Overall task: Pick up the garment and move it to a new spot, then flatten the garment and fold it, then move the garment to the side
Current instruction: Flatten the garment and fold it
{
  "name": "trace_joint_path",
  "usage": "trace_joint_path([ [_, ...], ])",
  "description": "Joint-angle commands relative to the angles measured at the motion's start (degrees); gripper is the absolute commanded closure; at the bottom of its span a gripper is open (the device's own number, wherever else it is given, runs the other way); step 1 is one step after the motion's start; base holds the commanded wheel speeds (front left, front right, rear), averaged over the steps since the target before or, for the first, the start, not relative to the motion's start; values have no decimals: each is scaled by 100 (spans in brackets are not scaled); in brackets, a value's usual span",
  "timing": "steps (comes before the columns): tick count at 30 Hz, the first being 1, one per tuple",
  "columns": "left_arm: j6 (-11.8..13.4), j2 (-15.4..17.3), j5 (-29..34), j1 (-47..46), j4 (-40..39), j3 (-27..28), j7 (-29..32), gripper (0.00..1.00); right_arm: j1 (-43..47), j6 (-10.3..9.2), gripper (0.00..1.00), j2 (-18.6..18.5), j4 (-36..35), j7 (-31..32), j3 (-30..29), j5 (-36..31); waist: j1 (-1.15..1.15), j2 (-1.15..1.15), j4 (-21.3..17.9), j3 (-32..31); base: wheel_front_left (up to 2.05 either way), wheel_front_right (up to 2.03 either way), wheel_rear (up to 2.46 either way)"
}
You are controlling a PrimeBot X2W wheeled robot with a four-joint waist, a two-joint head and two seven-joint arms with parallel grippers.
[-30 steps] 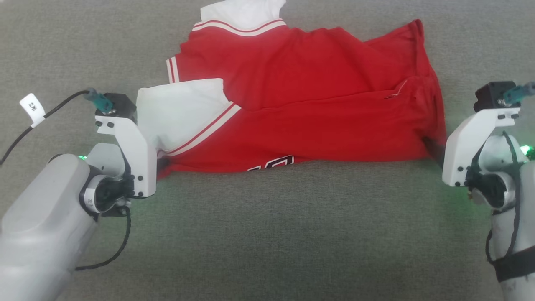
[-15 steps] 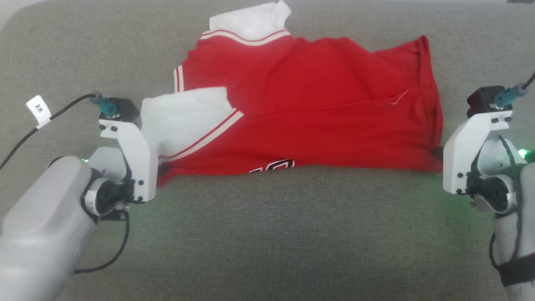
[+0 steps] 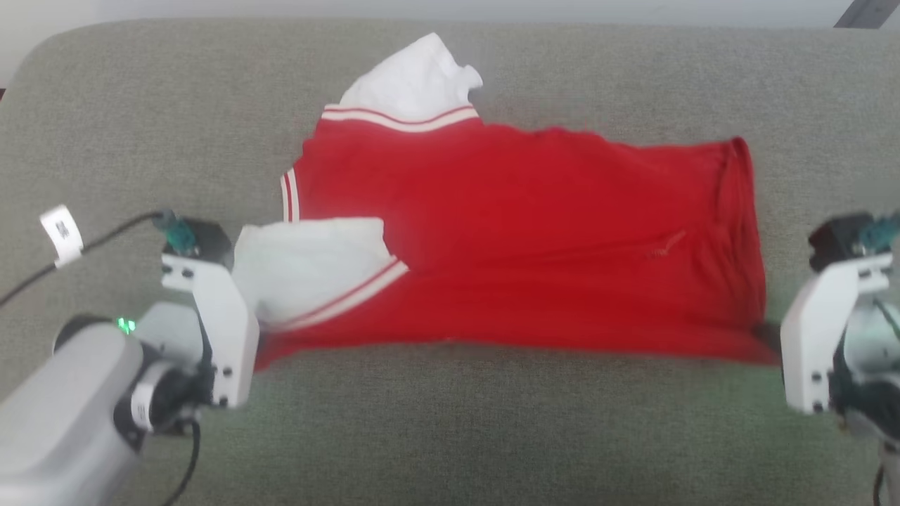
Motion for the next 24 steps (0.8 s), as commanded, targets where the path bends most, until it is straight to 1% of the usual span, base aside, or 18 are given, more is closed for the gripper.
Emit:
trace_joint_path([
  [1, 146, 122, -33, 256, -209, -5, 52, 100, 281, 0, 100, 6, -143, 91, -76, 63, 0, 0, -1, 0, 0, 0, 0],
  [5, 381, 257, -90, 677, -632, -14, 54, 100, 791, 1, 100, 123, -382, 205, -200, 198, 0, 0, -3, 10, 0, 0, 0],
  [9, 502, 325, -82, 961, -745, -40, -16, 100, 1068, 1, 100, 224, -385, 111, -265, 152, 0, 0, -28, 25, 0, 0, 0],
  [11, 510, 290, -98, 1022, -700, -50, -53, 79, 1078, 1, 100, 330, -296, 19, -271, 150, 0, 0, -44, 33, 0, 0, 0],
  [13, 486, 232, -135, 1041, -604, -50, -85, 66, 1015, 0, 100, 371, -134, -92, -256, 74, 0, 0, -65, 41, 0, 0, 0],
  [14, 454, 211, -135, 1034, -550, -61, -103, 52, 966, 1, 100, 425, -54, -144, -228, 81, 0, 0, -77, 43, 0, 0, 0],
  [15, 440, 183, -131, 1010, -486, -71, -117, 0, 913, 1, 100, 459, 27, -205, -185, 65, 0, 0, -86, 43, 0, 0, 0],
  [16, 431, 154, -142, 985, -424, -70, -128, 0, 849, 1, 59, 488, 99, -296, -155, 38, 0, 0, -96, 42, 0, 0, 0],
  [17, 409, 134, -149, 955, -379, -68, -128, 0, 800, 1, 31, 498, 163, -372, -123, 12, 0, 0, -106, 37, 0, 0, 0],
  [18, 393, 136, -153, 922, -350, -64, -110, 0, 763, 1, 12, 495, 235, -433, -76, -8, 0, 0, -116, 29, 0, 0, 0],
  [19, 394, 148, -158, 885, -349, -53, -96, 0, 726, 1, 0, 506, 279, -477, -36, -4, 0, 0, -125, 15, 0, 0, 0],
  [24, 429, 354, -80, 688, -574, 24, 5, 0, 615, 0, 0, 412, 306, -665, 29, 21, 0, 0, -172, -63, 0, 0, 0],
])
